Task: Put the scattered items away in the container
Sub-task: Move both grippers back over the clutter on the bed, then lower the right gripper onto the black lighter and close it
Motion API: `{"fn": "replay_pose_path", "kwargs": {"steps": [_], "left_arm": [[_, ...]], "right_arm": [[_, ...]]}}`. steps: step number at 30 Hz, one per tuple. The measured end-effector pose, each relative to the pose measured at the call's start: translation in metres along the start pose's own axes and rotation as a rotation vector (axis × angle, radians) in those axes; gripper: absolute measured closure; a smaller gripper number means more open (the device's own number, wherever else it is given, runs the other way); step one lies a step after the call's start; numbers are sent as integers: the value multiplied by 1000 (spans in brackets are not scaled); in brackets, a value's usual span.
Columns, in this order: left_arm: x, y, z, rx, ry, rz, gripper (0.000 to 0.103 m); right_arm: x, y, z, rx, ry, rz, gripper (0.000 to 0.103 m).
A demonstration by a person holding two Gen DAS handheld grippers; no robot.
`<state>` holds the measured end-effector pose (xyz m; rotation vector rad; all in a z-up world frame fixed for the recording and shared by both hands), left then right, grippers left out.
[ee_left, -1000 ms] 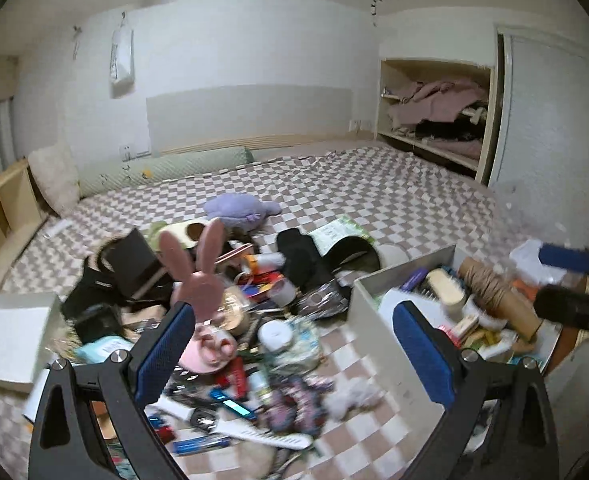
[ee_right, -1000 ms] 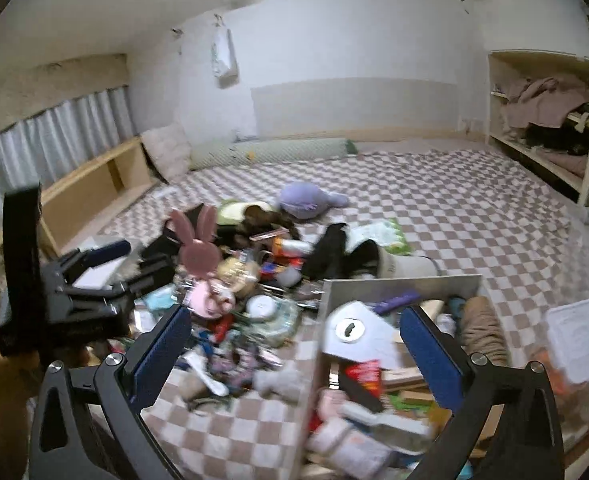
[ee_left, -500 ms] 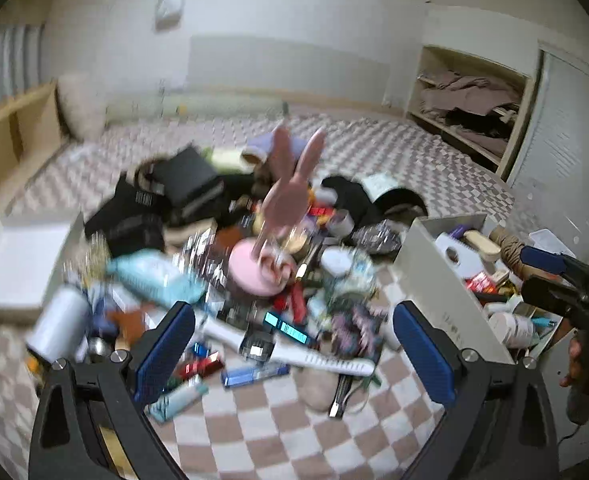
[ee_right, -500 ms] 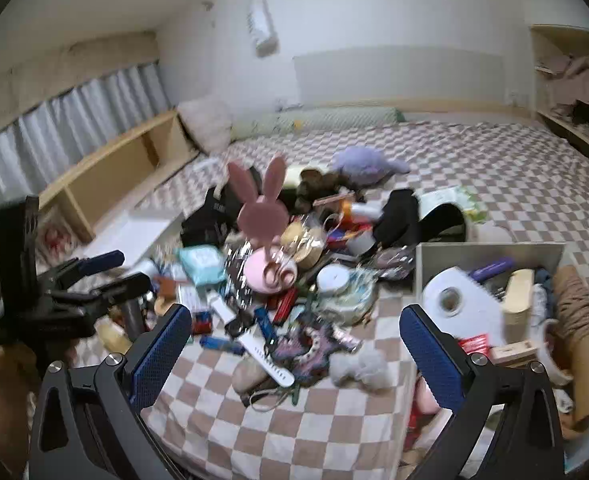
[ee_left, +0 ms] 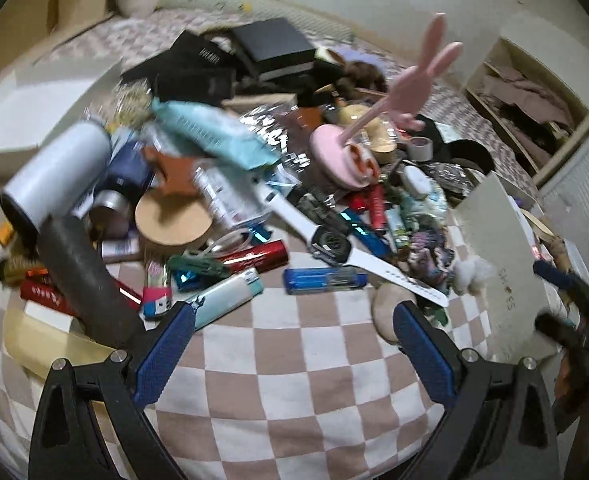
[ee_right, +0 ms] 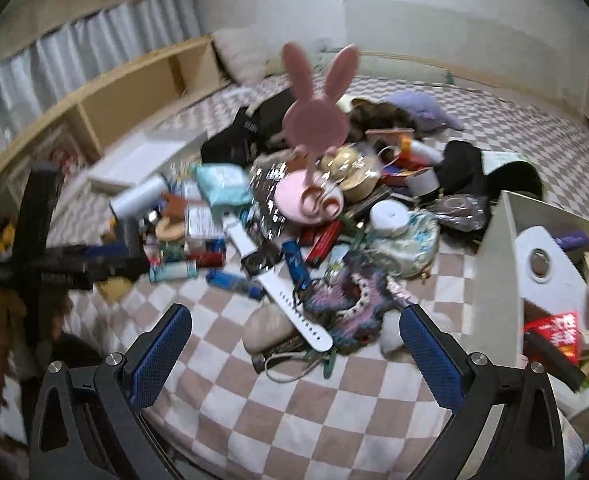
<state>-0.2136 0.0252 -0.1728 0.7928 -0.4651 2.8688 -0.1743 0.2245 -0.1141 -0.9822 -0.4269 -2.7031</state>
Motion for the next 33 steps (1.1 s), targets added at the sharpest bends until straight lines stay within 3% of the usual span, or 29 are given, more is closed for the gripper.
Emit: {"fn": "replay_pose_path", "kwargs": {"steps": [4,9,16,21,25,33], "left_arm": [[-1,12,-14,7,3,61,3],[-5,22,-29,25,0,102,3],[-5,32,-37,148,-53,25,3],[-5,34,-40,167,-74,-7,3],[-7,33,-39,164,-83,-22,3],[-6,33,-38,156,-93,-20,3]], "right_arm": [[-17,16,-20,7,48,94,0],[-37,39,-42,77,118,182,0],[-54,55,-66,138,200,351,0],[-67,68,-84,314,328,322,0],[-84,60,-102,296,423,327,0],[-64,-5,-112,98,396,219,0]]}}
Point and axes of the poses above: each gripper's, at about its wrist camera, not at the fingertips, and z roughly against the way its jaws point, y to its left, x to its top, the point moved 10 cm from there along -z, roughly the way its jaws point, and after that the axes turned 5 degrees about -z, right-handed, at the moved point
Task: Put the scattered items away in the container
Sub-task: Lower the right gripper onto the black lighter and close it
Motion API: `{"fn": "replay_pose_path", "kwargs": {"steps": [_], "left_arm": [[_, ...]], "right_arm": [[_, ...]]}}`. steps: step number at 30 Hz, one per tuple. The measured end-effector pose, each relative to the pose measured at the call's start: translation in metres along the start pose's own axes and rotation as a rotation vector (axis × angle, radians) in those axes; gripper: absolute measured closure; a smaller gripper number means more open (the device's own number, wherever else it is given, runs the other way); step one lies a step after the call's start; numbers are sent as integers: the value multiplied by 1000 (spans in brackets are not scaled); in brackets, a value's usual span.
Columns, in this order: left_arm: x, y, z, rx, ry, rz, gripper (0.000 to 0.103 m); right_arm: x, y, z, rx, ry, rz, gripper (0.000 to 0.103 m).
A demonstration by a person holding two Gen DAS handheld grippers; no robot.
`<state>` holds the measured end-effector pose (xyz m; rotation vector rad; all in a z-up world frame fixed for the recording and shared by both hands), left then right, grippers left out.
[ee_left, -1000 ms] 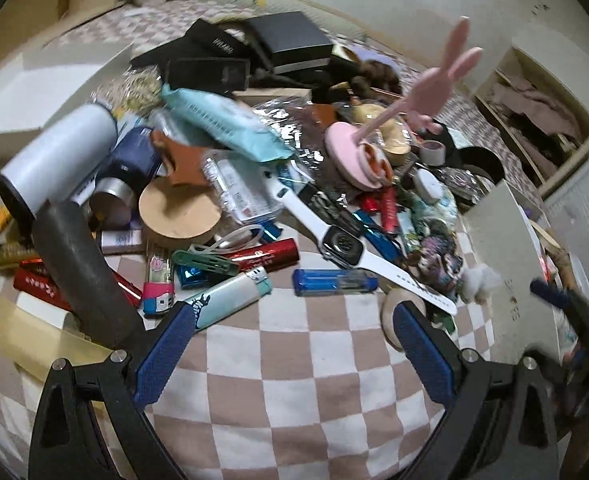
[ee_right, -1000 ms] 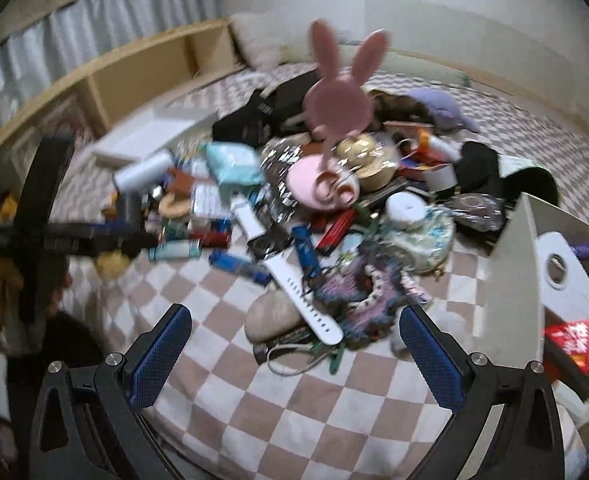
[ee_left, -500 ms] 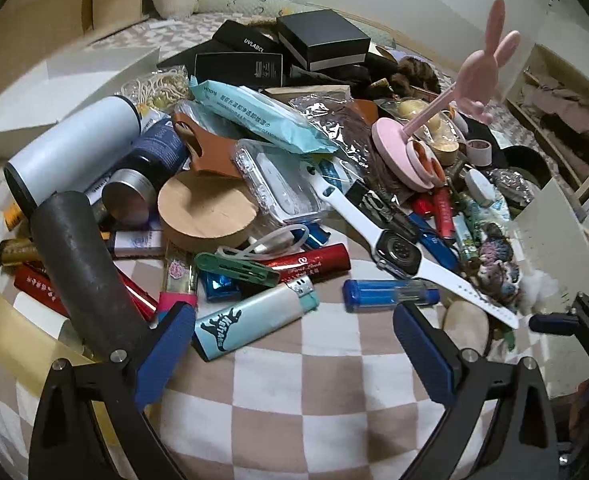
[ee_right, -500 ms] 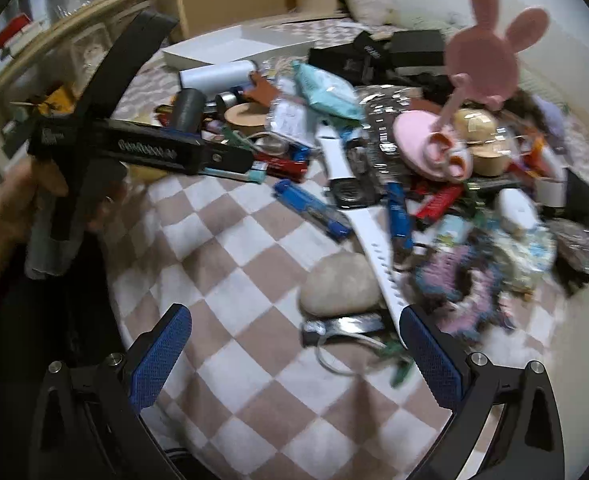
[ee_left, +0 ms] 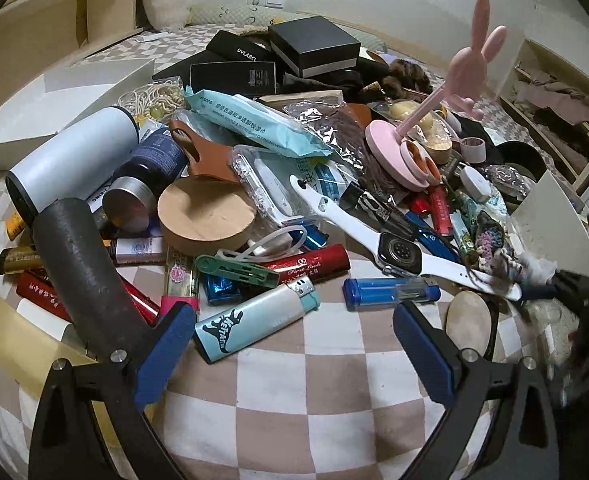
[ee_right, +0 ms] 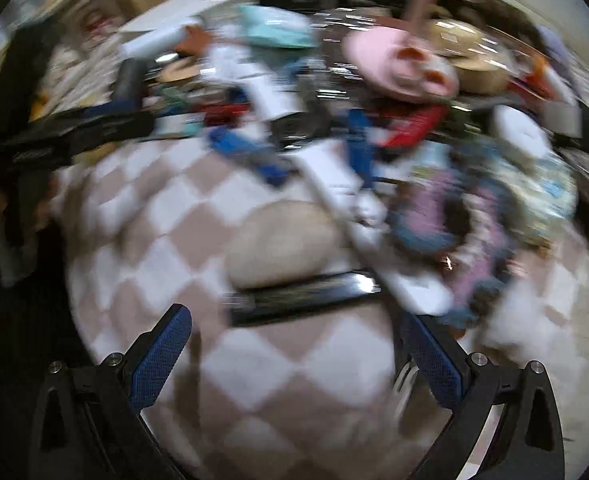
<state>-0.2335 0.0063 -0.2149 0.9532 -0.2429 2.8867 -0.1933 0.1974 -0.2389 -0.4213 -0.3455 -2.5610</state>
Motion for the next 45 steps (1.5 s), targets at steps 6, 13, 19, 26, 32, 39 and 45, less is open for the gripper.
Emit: {"fn": "replay_pose_path", "kwargs": {"steps": [6,13,19,26,32,39,45], "left_arm": [[-1,-1,3,-9,-8,6,3],[0,0,4,-18,-13,18,3],[0,0,5,-21,-18,21,3],[0,0,2,-6,-18,1,3],[1,1,3,-10,-25,6,3],[1,0,3,-9,-25,7,3],[1,0,3,-11,-27,6,3]], "right_arm": [[1,6,5,70,12,-27,0],[-21,37,6,72,71,99,0],[-19,40,0,108,63,86,0],[11,27,-16,49,36,99,0],[7,42,-18,81,65,177,0],[-23,75,-10,159,144,294,0],[-45,105,2,279,186,324,0]]}}
Point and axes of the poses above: each gripper's, at about its wrist camera, not at the fingertips, and z roughly against the way its jaws point, y to its left, x to its top, the point moved 10 cm from there along -z, roughly the way its jaws point, and after that the axes turned 5 degrees about -z, right-handed, at the moved point
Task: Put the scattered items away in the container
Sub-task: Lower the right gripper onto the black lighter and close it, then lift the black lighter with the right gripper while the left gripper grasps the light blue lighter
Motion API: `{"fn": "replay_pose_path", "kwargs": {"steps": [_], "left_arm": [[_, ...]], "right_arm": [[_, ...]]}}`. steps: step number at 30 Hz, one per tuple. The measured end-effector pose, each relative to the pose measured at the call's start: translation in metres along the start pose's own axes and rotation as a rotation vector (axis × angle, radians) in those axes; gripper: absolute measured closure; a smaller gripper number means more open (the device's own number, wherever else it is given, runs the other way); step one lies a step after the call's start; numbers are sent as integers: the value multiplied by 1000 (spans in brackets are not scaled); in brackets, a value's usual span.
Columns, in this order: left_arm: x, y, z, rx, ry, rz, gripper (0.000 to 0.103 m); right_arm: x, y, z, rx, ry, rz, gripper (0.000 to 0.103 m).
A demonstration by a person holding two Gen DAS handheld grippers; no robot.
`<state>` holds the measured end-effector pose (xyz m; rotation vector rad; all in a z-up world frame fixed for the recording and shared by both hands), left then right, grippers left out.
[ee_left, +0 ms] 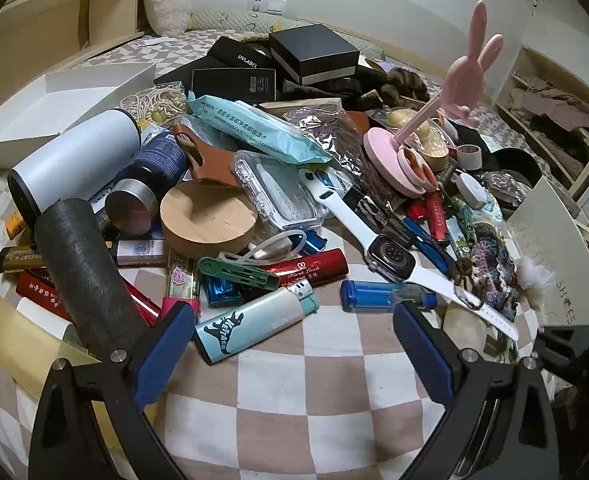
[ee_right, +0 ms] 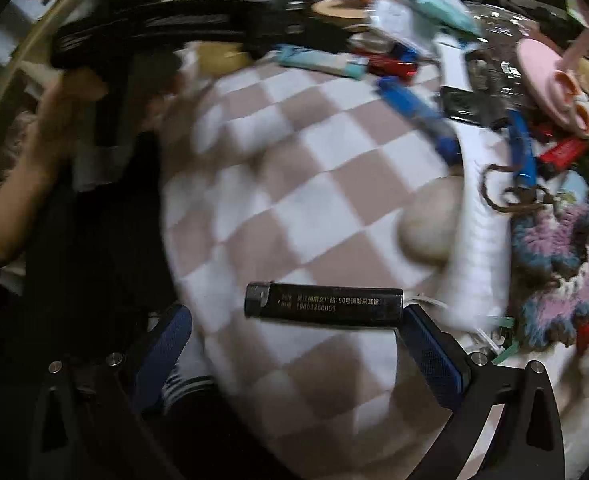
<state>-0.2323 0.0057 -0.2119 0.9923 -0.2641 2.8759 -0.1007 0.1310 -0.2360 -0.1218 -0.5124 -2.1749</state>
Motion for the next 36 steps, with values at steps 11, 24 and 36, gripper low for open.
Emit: {"fn": "replay_pose_path", "kwargs": {"steps": [11,24,36], "left_arm": [[1,1,2,1,-3,5,3],[-2,-1,4,8,1,6,3],[-10,-14,5,13,1,-40,3]], "right_arm": [[13,6,-4,-189,-76,23,0],[16,-13,-10,-314,-56,-75,21],[32,-59,11,-293,-301,-466,21]]}}
Point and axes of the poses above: each gripper's, at about its wrist camera, not at the fingertips, and z roughly against the way its jaws point, y to its left, x to its top, the point moved 10 cm from there along -z, roughly the way its jaws point, and after that the axes turned 5 degrees about -z, right-handed, at the moved point
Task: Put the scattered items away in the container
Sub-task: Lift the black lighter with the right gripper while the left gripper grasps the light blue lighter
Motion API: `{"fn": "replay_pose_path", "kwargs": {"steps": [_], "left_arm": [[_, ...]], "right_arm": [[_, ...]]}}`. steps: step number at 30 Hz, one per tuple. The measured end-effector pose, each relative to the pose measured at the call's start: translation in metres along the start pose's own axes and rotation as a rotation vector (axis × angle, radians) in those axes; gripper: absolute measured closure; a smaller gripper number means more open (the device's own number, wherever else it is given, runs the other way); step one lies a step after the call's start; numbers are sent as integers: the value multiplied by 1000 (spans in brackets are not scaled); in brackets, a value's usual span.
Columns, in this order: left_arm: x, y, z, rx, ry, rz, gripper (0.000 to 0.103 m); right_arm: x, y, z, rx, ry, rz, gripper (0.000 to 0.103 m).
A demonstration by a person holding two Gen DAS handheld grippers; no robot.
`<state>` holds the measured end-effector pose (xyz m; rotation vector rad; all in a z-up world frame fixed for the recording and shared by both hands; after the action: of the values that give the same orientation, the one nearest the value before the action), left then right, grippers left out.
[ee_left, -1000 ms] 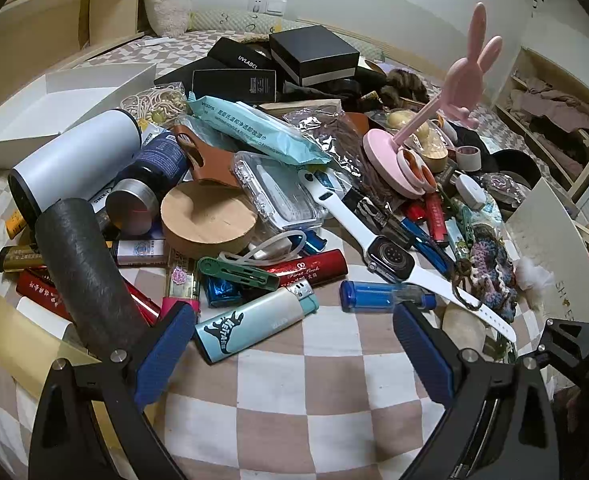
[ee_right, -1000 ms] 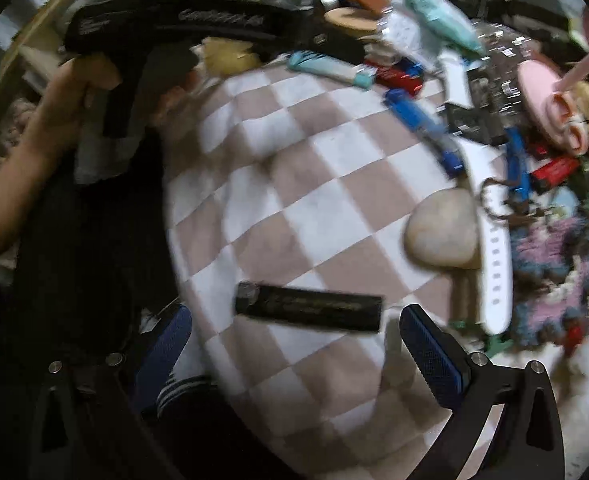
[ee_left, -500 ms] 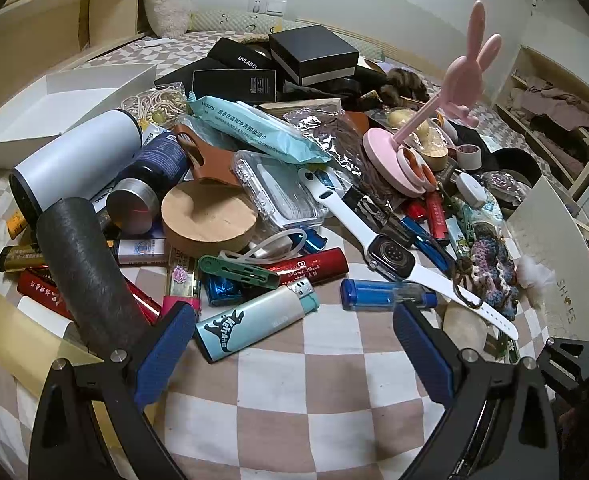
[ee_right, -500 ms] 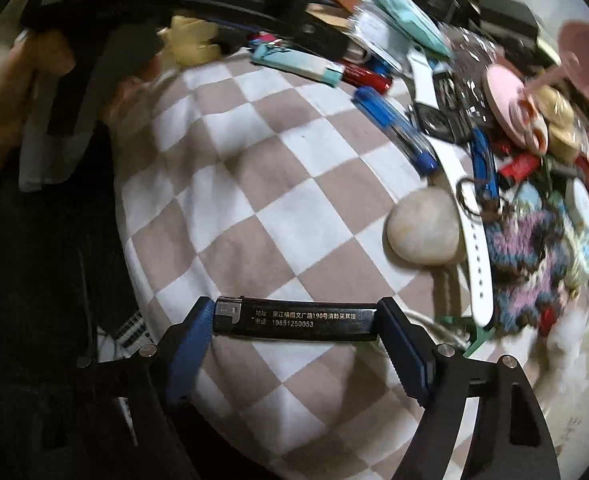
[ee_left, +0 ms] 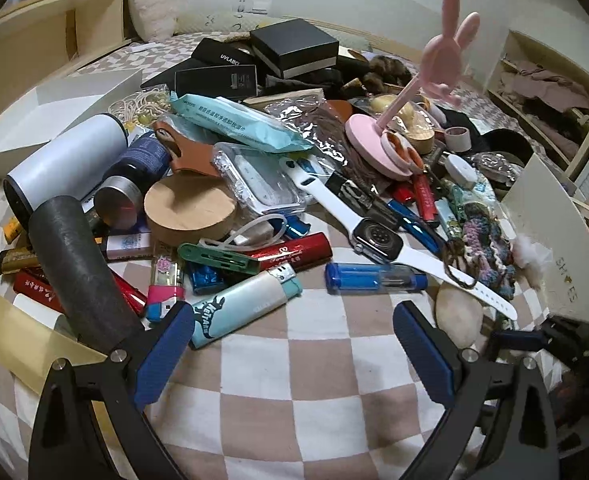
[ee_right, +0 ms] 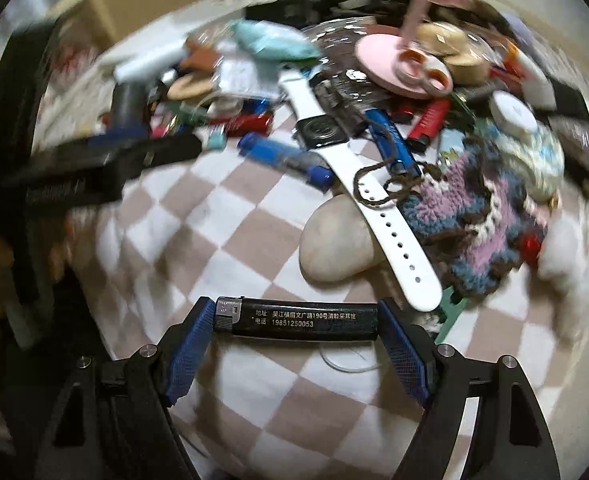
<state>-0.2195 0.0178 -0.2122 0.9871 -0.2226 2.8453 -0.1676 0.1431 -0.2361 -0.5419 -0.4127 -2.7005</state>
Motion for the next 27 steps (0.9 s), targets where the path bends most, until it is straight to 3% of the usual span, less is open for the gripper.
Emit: {"fn": "replay_pose_path", "kwargs": {"steps": [3,7,10,16,21,23,27], "left_arm": [[-2,7,4,7,-9,37,3],[-12,16,17,-57,-34,152,3],[-24,15,13,-123,6,237,3],[-17,4,4,-90,0,192,3],[-2,12,-16,61,-7,104,3],[-1,13,-23,155,5,42,3],[-4,18,-33,266,19,5,10]], "right_arm": [[-6,27,-6,8,-52,-69,21],[-5,6,6,8,-76,-78,21],[-5,-12,12,41,-84,-105,21],[-11,-11,16,88,-88,-142,21],[-12,-10,16,117,-80,-162,21],[-12,-10,16,128,-80,-172,21],[-13,-9,17,137,-80,-179,21]]}}
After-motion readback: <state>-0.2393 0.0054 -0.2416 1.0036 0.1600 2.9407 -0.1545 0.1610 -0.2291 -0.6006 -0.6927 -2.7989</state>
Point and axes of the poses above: each gripper's, at about its wrist camera, not at the fingertips, and z roughly against the way its jaws point, y to its left, x to its top, the point moved 10 cm from there along -z, roughly the way its jaws point, and after that the axes turned 5 degrees about -z, right-handed, at the moved point
